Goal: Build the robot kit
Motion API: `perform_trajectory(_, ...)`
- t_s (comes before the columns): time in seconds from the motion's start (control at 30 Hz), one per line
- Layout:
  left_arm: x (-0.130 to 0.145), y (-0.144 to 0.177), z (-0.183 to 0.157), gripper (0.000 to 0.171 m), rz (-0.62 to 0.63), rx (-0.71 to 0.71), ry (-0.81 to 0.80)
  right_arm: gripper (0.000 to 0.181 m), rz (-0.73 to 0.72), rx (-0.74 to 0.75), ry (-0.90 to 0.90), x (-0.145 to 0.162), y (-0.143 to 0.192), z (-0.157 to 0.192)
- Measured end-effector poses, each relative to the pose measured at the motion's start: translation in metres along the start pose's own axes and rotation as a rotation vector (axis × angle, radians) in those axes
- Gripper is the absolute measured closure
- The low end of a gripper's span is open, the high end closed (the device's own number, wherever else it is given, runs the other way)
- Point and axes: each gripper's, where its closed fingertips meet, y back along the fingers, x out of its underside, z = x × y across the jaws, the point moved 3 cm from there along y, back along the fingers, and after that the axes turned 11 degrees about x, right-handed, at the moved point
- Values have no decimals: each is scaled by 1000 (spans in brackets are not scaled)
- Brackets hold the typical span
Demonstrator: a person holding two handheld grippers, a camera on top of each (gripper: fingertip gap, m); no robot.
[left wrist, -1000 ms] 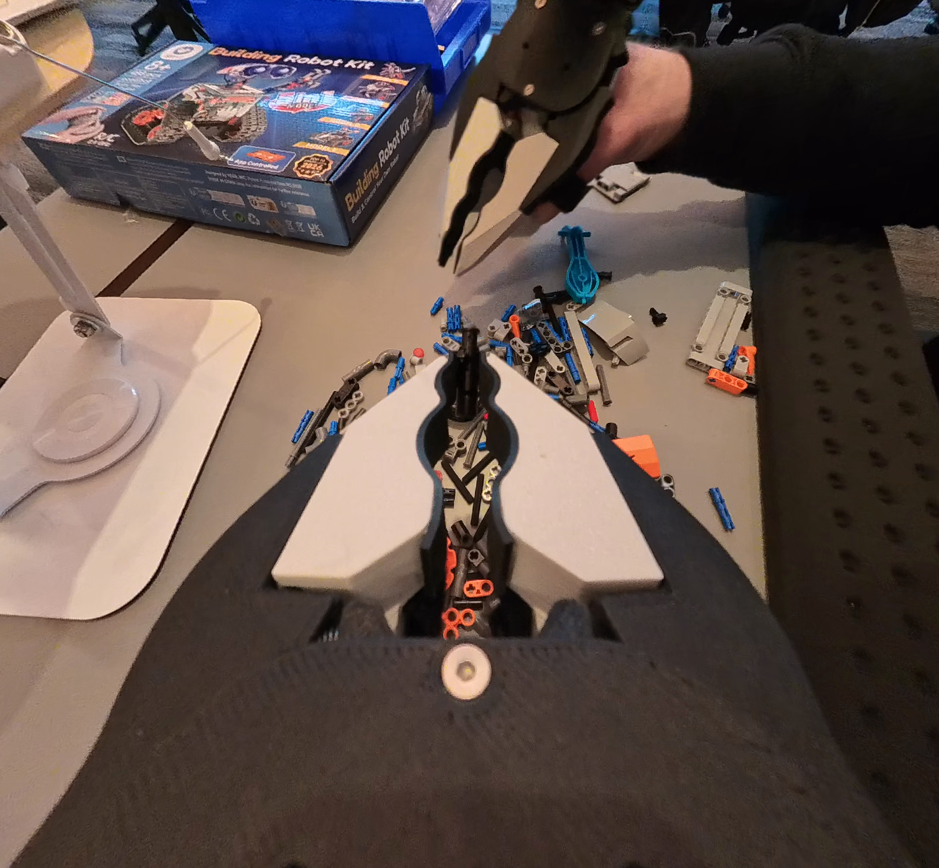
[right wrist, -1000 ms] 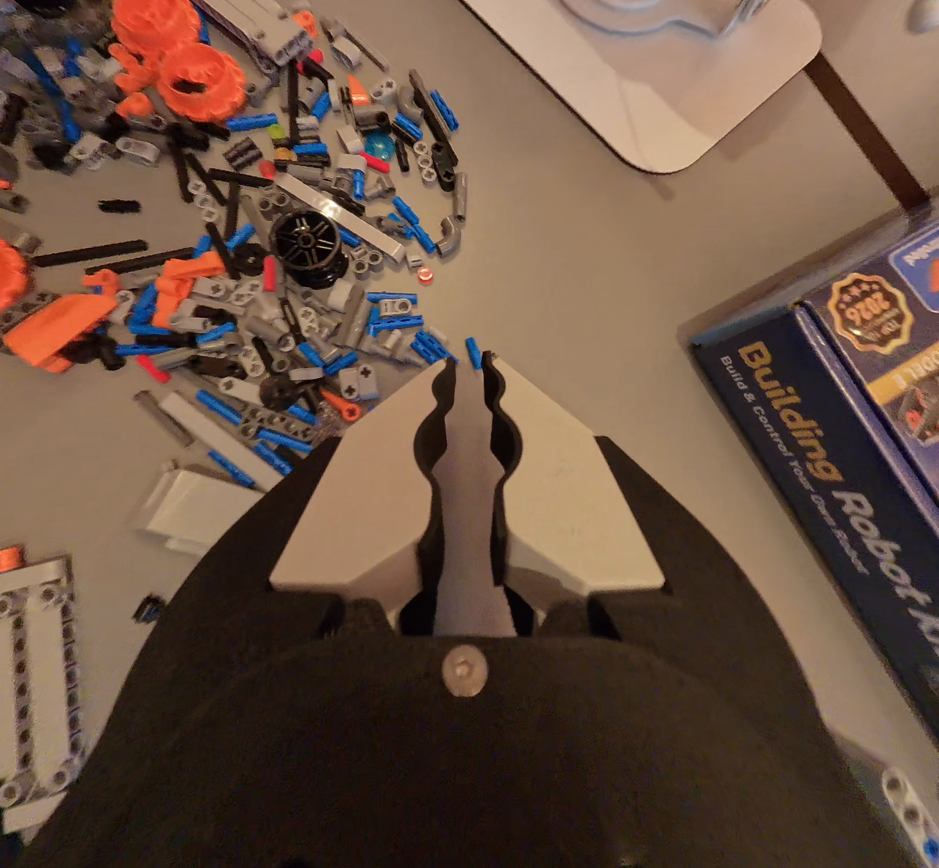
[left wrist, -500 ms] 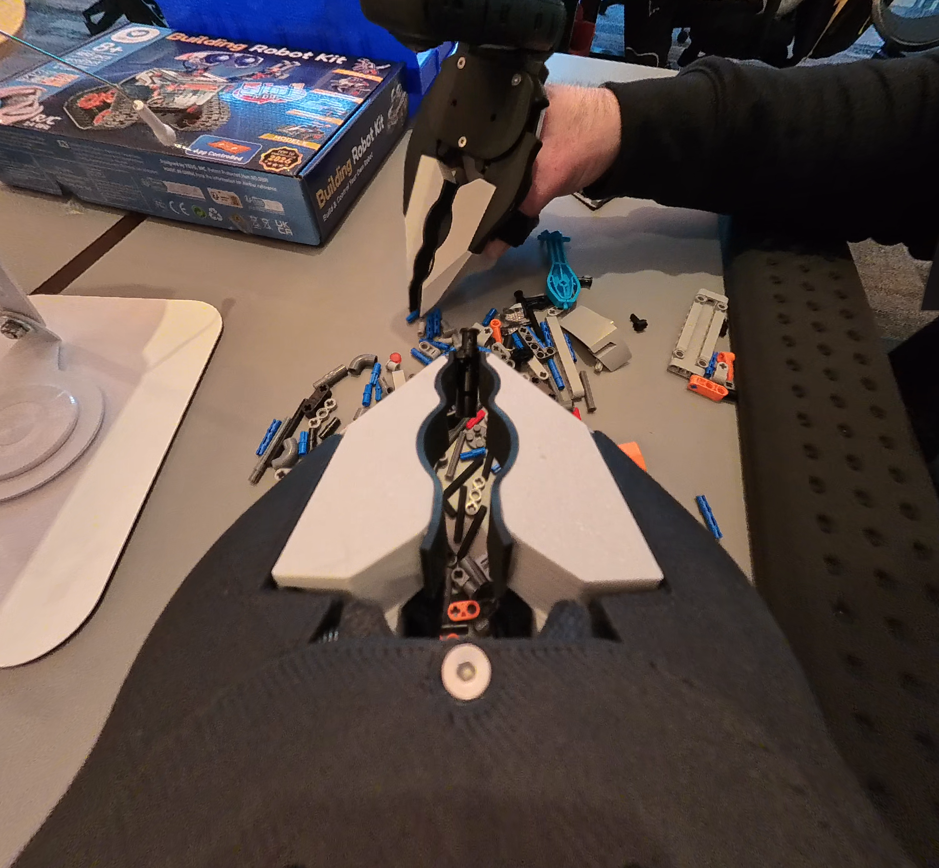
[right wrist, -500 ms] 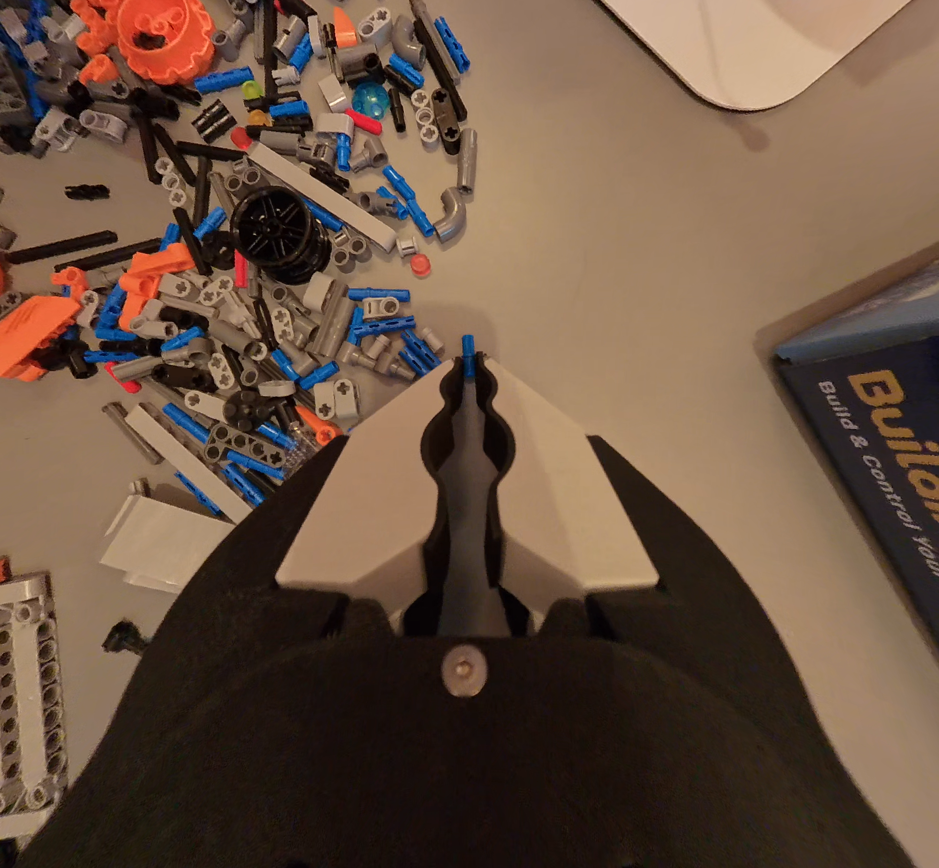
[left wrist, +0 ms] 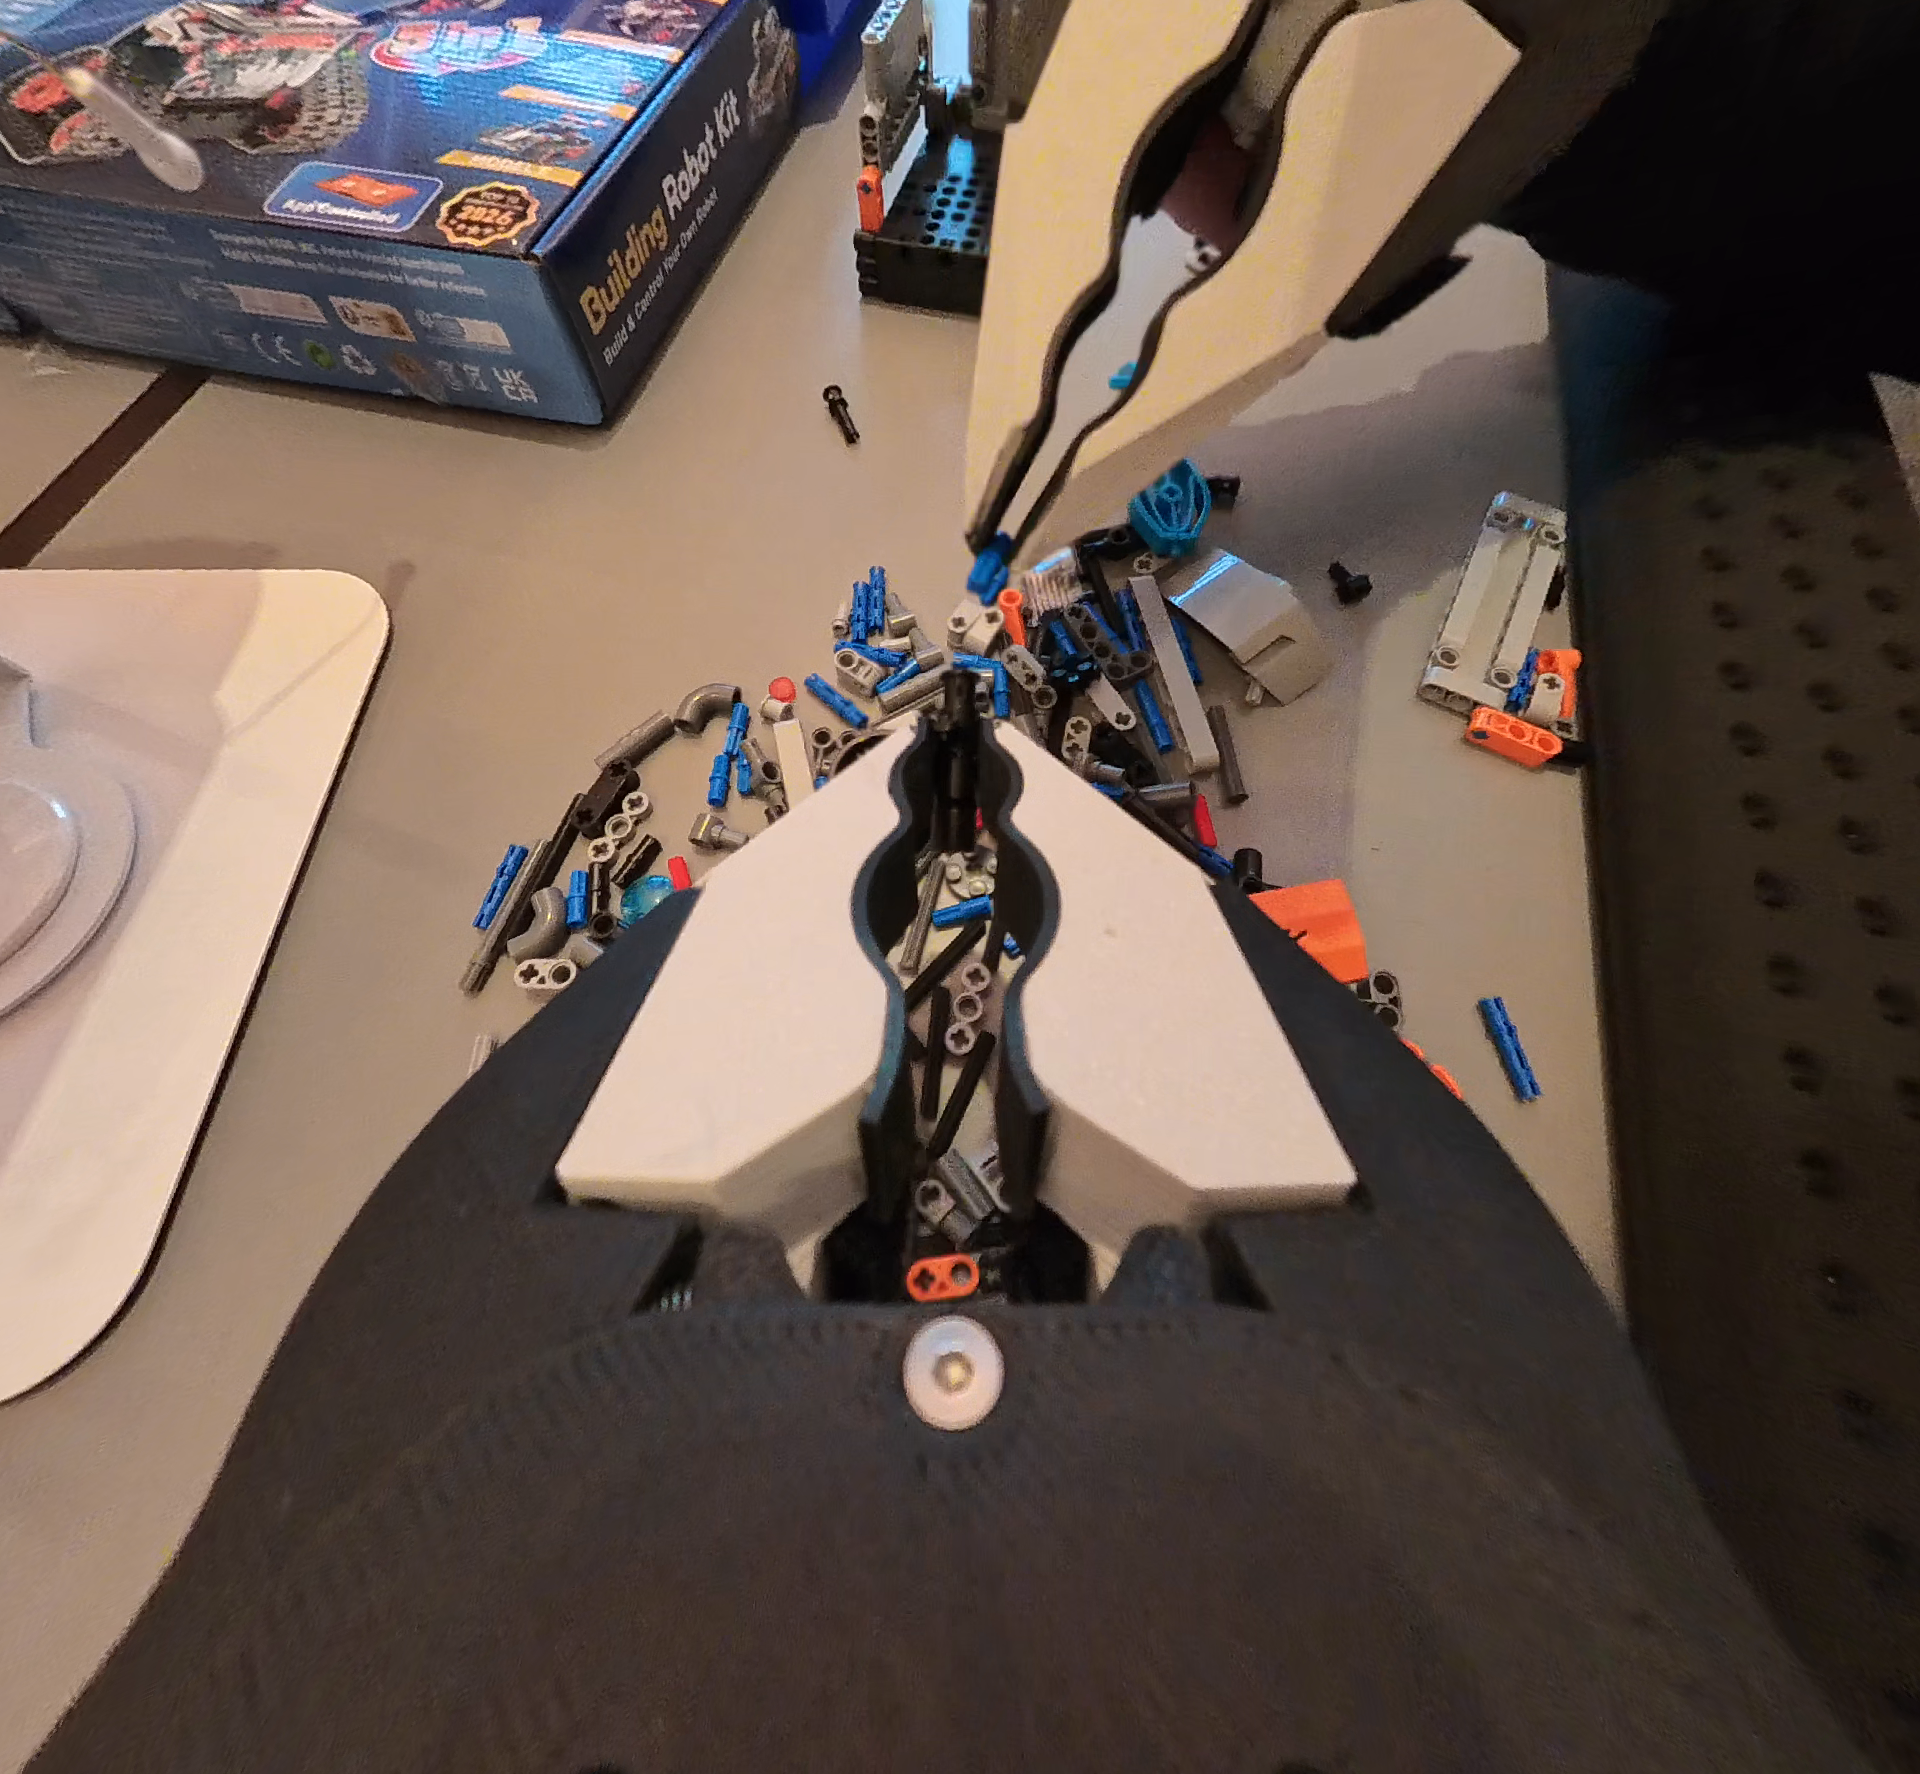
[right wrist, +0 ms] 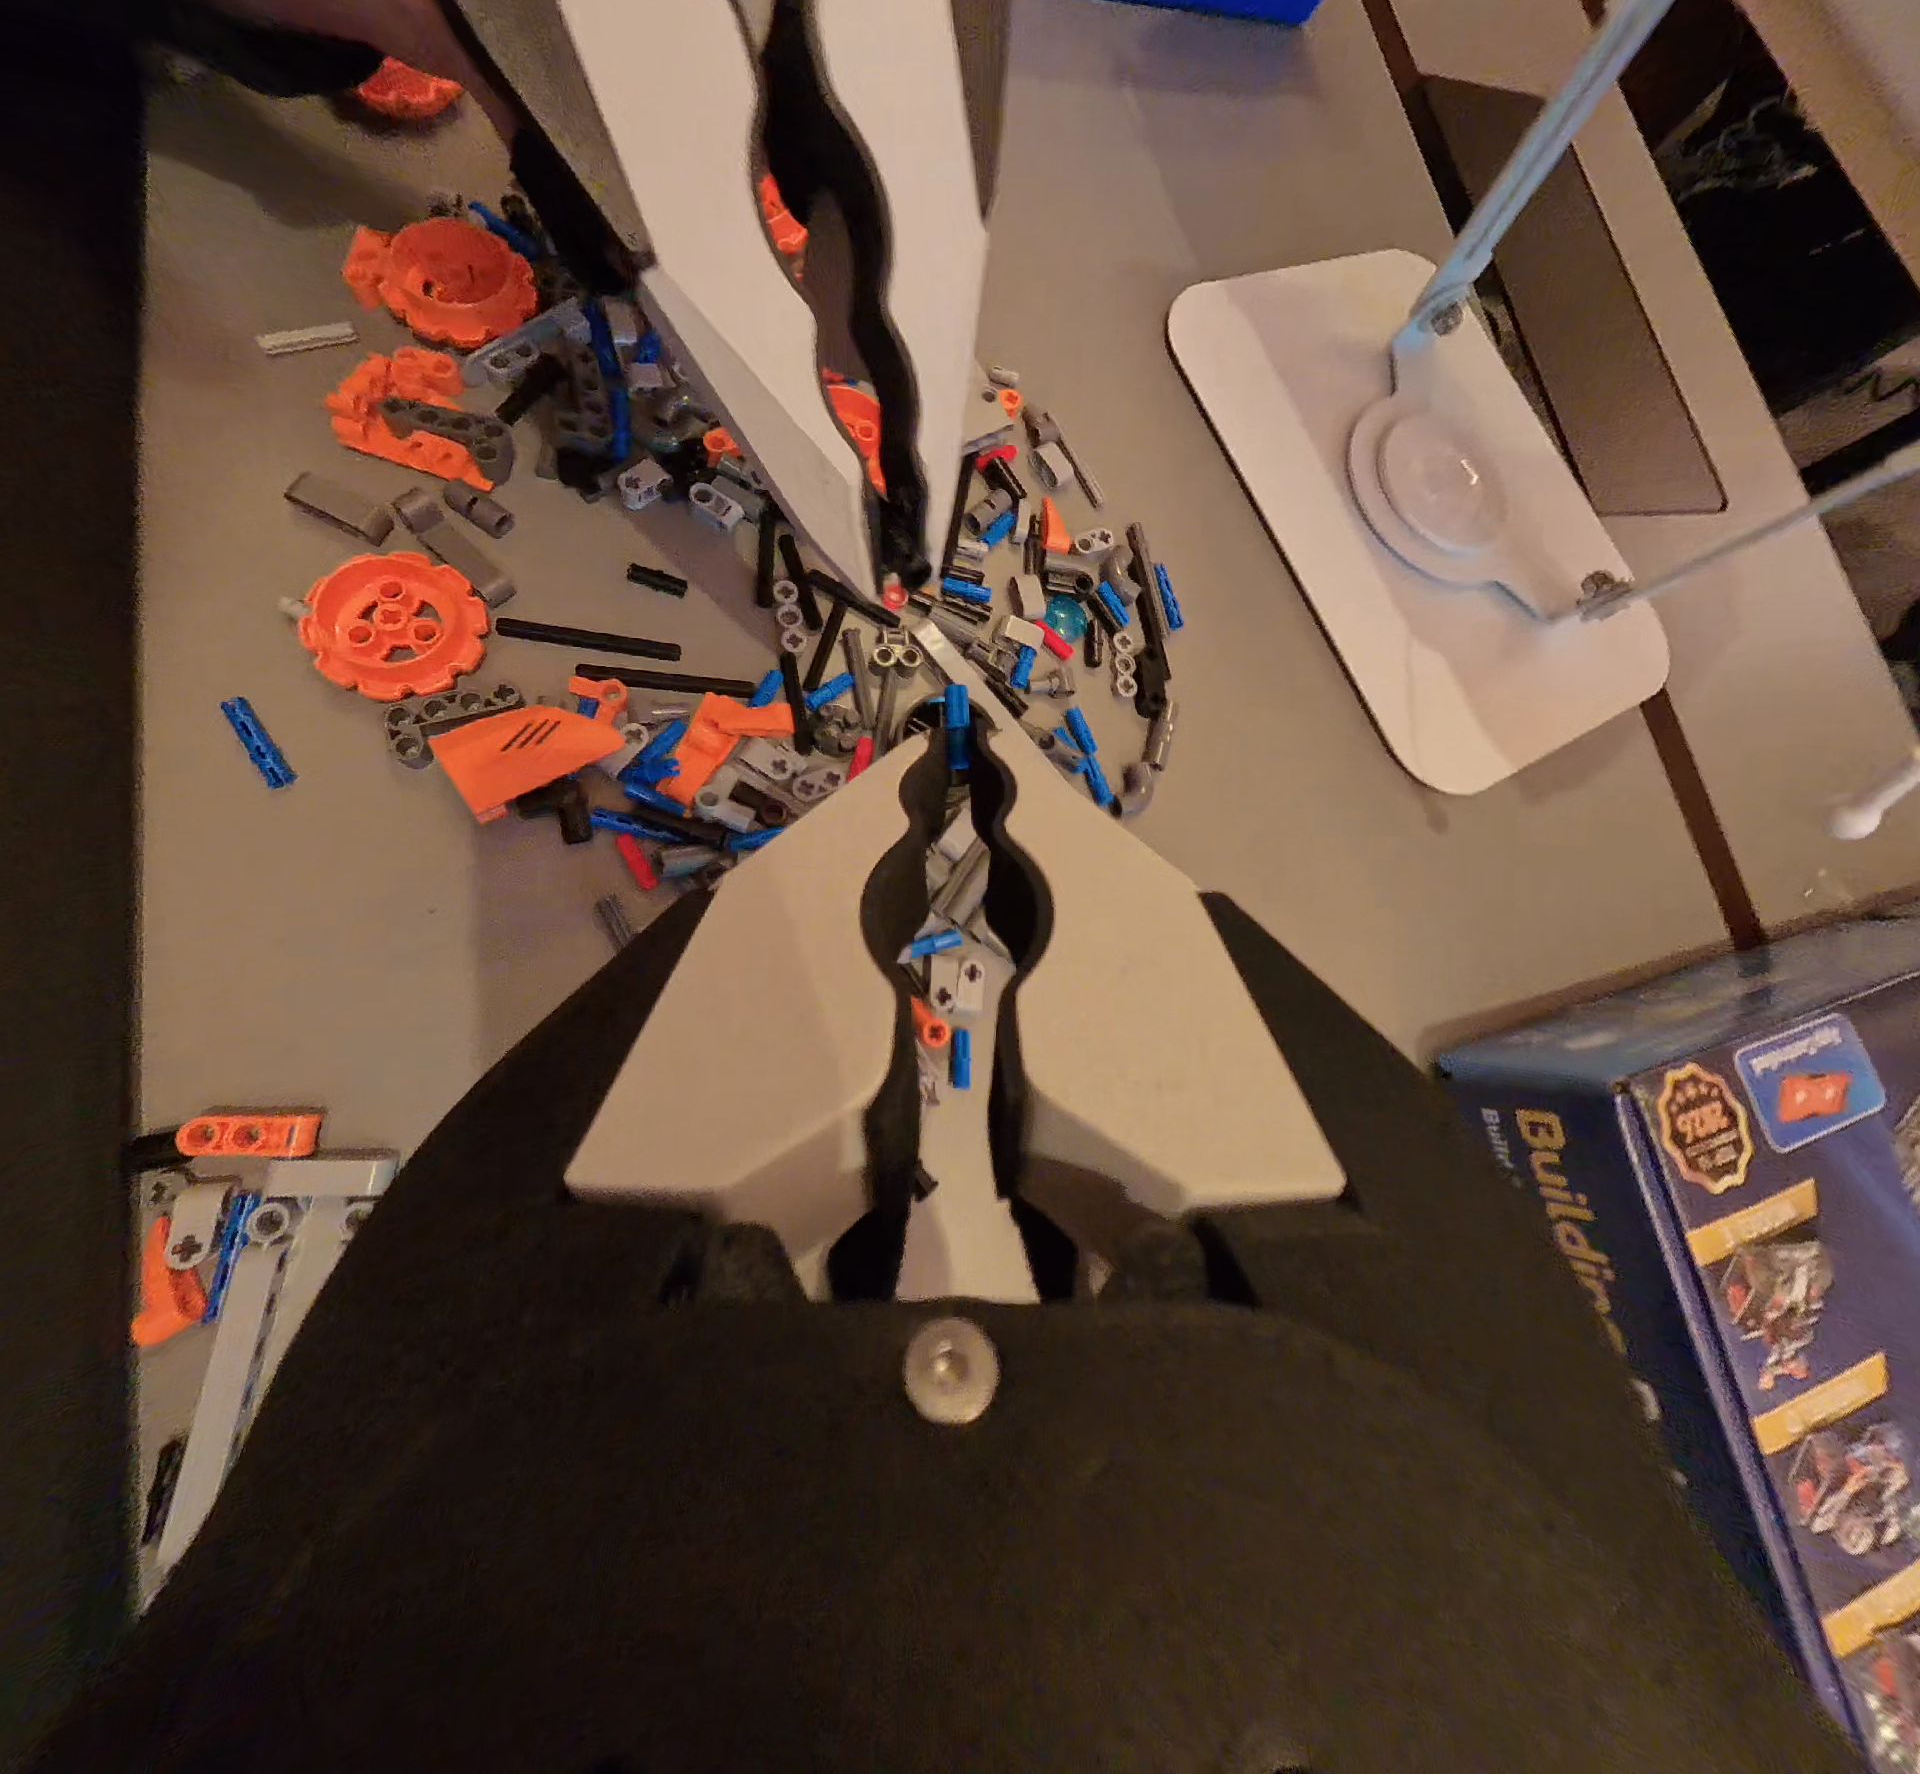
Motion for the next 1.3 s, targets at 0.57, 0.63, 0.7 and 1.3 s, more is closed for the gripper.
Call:
perform_trajectory(0.57,9,-18,-5,168,148,-33,-71,181,82,96,279,3,-12,20)
perform_trajectory(0.63,11,-19,-6,168,178,-42,-88,181,103,128,356,3,-13,23)
perform_trajectory(0.7,11,-19,-6,168,190,-52,-103,181,106,147,400,3,-14,25)
perform_trajectory(1.3,4,-6,-17,169,78,217,80,181,57,284,711,-12,-6,39)
